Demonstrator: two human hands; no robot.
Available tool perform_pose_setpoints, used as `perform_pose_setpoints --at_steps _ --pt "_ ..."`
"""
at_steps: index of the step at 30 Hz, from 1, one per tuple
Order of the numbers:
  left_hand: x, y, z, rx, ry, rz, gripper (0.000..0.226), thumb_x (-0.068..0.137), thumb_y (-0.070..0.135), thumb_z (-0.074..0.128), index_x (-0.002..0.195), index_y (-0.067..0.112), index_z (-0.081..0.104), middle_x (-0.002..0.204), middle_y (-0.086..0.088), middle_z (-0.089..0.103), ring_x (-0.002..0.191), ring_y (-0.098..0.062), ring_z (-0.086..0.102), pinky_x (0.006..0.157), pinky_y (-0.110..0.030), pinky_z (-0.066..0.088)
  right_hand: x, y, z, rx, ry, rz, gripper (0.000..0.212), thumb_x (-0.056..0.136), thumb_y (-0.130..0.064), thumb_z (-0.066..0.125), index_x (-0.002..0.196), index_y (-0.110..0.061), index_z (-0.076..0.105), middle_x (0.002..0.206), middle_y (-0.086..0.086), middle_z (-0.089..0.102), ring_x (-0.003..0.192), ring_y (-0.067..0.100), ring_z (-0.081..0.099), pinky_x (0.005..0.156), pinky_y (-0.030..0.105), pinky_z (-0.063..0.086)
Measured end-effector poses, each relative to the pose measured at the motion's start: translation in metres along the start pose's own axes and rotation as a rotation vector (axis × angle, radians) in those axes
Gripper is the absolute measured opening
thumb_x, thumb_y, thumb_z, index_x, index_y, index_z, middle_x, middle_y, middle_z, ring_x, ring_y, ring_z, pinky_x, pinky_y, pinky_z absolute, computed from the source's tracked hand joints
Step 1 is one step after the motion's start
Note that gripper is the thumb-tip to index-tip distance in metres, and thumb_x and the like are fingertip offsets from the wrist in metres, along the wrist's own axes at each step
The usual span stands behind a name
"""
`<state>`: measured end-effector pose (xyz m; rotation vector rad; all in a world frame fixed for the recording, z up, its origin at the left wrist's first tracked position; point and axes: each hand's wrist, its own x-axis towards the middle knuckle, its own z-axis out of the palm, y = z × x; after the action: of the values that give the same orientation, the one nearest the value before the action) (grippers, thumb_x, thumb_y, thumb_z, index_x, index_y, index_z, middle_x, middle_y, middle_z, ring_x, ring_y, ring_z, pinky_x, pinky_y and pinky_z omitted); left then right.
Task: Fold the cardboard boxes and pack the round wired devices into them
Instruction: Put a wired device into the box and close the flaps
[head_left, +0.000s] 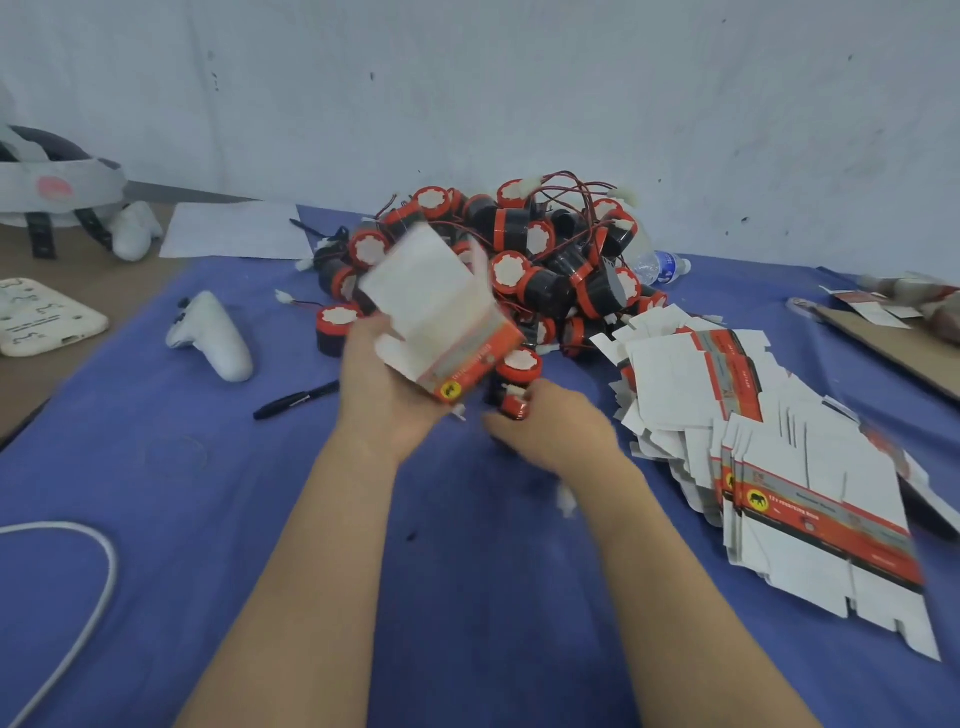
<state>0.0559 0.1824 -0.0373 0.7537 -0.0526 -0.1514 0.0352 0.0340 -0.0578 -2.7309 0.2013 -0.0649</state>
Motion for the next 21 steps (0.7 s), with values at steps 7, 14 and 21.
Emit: perform_pose_setpoints --at_steps 7,14,21 --pt "0.002 -0.014 -0.001 0.567 0.341 -0.017 0.018 0.096 0.036 0.038 0.086 0.029 0.051 0.108 0.000 0.058 0.098 -0.018 0.053 0.079 -0.033 0.044 0.012 0.020 -0.012 0.325 0.340 0.139 0.052 0.087 -0.055 0.058 0.120 -0.016 0.046 0.110 0.001 0.059 0.105 0.024 0.057 0.072 0.030 0.040" --pt "0.002 -0.015 -0.002 0.715 0.277 -0.119 0.036 0.094 0.048 0.036 0.119 0.027 0.053 0.125 0.001 0.055 0.115 -0.018 0.051 0.098 -0.037 0.042 -0.010 -0.018 -0.053 0.966 1.047 -0.260 0.041 0.096 -0.037 0.046 0.129 -0.013 0.041 0.122 -0.007 0.047 0.109 0.003 0.049 0.091 0.012 0.042" --pt "-0.003 -0.020 0.002 0.675 0.142 -0.072 0.043 0.101 0.037 0.028 0.118 0.021 0.064 0.119 -0.005 0.067 0.112 -0.020 0.061 0.098 -0.040 0.048 -0.009 -0.027 -0.004 0.284 0.314 -0.458 0.063 0.089 -0.030 0.065 0.143 -0.016 0.035 0.141 0.003 0.042 0.123 0.022 0.046 0.089 0.030 0.041"
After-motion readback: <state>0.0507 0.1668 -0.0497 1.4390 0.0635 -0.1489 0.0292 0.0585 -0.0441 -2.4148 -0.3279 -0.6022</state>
